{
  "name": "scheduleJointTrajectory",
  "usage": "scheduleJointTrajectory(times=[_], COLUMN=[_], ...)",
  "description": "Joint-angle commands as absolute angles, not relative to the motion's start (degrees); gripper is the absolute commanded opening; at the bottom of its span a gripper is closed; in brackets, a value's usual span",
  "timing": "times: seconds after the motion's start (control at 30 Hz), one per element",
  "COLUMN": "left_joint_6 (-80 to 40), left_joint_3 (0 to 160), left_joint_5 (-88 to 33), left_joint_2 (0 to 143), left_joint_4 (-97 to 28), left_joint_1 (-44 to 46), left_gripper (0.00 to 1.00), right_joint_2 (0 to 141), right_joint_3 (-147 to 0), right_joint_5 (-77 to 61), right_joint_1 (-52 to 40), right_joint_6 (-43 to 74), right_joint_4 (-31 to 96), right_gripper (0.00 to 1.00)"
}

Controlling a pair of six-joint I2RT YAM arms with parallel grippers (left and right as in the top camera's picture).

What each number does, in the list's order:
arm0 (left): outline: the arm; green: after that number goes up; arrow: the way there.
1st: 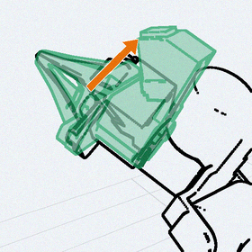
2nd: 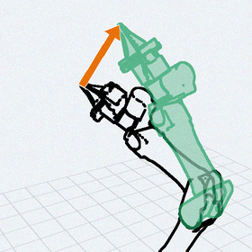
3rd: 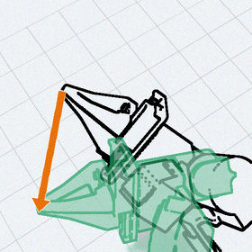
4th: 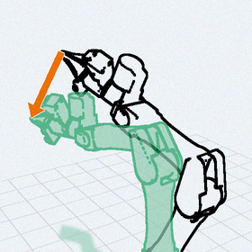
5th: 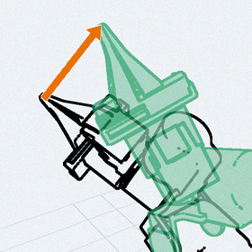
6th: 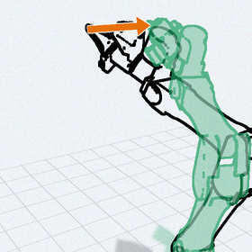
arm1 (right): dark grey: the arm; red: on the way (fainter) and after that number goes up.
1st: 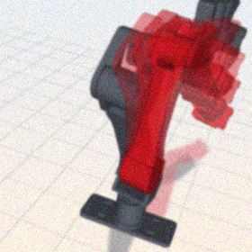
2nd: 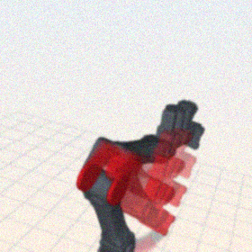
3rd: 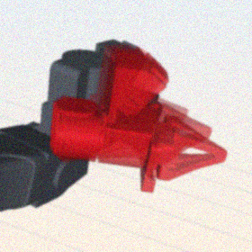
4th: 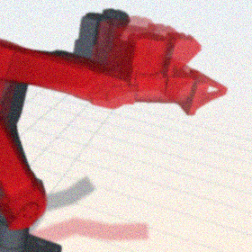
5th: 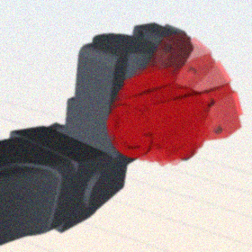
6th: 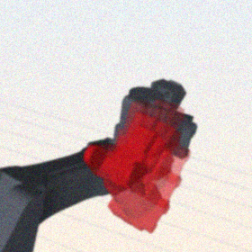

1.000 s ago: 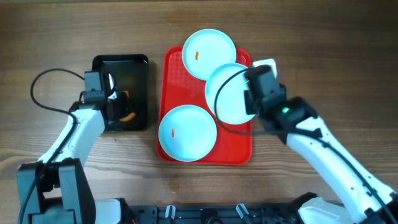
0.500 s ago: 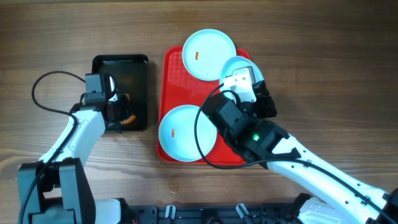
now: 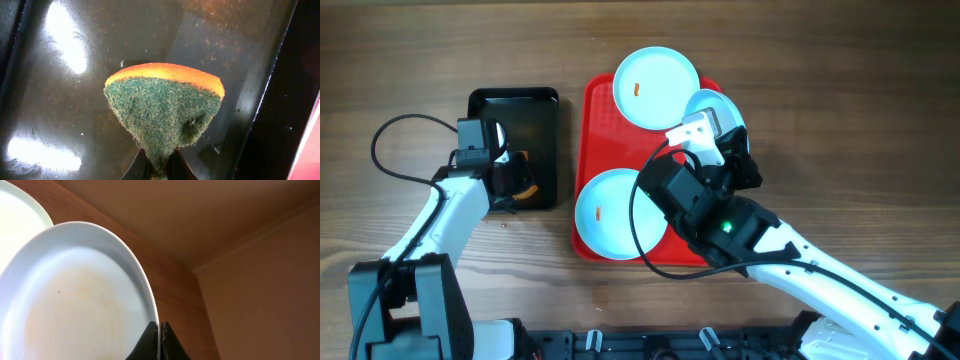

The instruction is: Clean dirty plates on tray and stack at the side

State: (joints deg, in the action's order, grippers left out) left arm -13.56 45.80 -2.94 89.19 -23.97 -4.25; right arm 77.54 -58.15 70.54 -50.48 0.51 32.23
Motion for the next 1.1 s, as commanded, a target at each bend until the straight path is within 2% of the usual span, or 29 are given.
scheduleJointTrajectory(times=[0.0, 0.87, 0.97, 1.07], left_joint_6=[-12.38, -12.38, -12.38, -12.4], left_joint_3=[45.69, 45.69, 45.69, 45.69], left_joint_5=[-3.57, -3.6, -3.6, -3.6], left_joint_2=[89.14, 89.14, 89.14, 89.14], left_joint_4=[-23.77, -23.79, -23.77, -23.99], left_joint_1=[-4.67, -4.67, -4.67, -4.67], left_gripper=[0.04, 0.04, 0.04, 0.04], right_joint_2=[76.4, 76.4, 76.55, 76.58], right_joint_3=[-58.15, -58.15, -58.11, -58.08], right_joint_5=[70.7, 70.46, 65.06, 65.63], right_joint_1=[-50.68, -50.68, -50.0, -51.05], right_joint_6=[-0.03, -0.84, -0.36, 2.15], right_joint_4=[31.9, 31.88, 30.74, 31.31], right_gripper=[0.04, 0.04, 0.04, 0.04])
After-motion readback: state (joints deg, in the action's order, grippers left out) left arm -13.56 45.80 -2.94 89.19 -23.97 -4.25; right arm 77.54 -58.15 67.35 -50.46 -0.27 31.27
